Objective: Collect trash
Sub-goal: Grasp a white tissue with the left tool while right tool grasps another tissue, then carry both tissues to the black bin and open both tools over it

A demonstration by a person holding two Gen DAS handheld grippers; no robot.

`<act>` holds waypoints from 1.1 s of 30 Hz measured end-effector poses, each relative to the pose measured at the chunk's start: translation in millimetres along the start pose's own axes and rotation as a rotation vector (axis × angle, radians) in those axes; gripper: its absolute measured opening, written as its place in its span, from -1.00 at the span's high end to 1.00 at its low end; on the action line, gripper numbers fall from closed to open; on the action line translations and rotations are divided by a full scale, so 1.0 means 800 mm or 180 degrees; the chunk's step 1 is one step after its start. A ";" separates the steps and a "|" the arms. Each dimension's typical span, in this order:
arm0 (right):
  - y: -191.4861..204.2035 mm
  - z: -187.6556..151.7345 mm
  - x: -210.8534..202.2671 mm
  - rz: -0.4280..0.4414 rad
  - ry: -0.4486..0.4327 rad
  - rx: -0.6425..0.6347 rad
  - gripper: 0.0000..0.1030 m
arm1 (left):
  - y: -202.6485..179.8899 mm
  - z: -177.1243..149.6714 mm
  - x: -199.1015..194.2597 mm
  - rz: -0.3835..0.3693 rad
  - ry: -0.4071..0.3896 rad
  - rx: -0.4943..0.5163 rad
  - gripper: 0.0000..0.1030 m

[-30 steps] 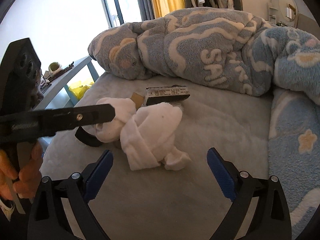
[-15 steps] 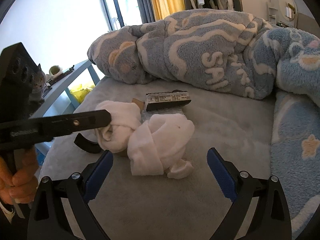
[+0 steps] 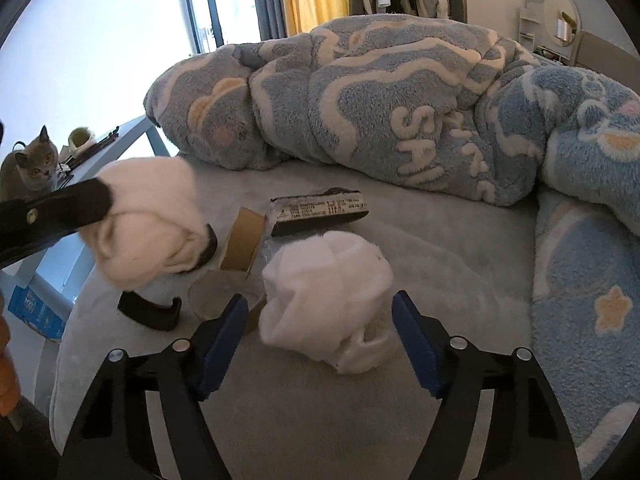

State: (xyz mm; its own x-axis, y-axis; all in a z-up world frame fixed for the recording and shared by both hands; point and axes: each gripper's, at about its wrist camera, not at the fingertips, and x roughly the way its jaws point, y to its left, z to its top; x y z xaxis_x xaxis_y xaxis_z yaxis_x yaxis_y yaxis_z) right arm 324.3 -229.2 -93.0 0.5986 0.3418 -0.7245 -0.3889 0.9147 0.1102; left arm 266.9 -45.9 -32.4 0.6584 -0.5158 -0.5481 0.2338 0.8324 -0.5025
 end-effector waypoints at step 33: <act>0.064 0.077 -0.089 0.0561 -0.0499 0.0599 0.52 | 0.122 -0.029 -0.137 0.0685 0.0009 -0.0147 0.65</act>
State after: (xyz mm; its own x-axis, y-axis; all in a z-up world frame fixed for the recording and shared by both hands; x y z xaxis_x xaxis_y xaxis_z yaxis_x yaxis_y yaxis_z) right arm 304.8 -193.1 6.7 0.6399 0.5146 -0.5708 -0.3685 0.8572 0.3598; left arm 201.1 87.1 -36.7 0.6875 -0.3278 -0.6480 0.0550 0.9133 -0.4036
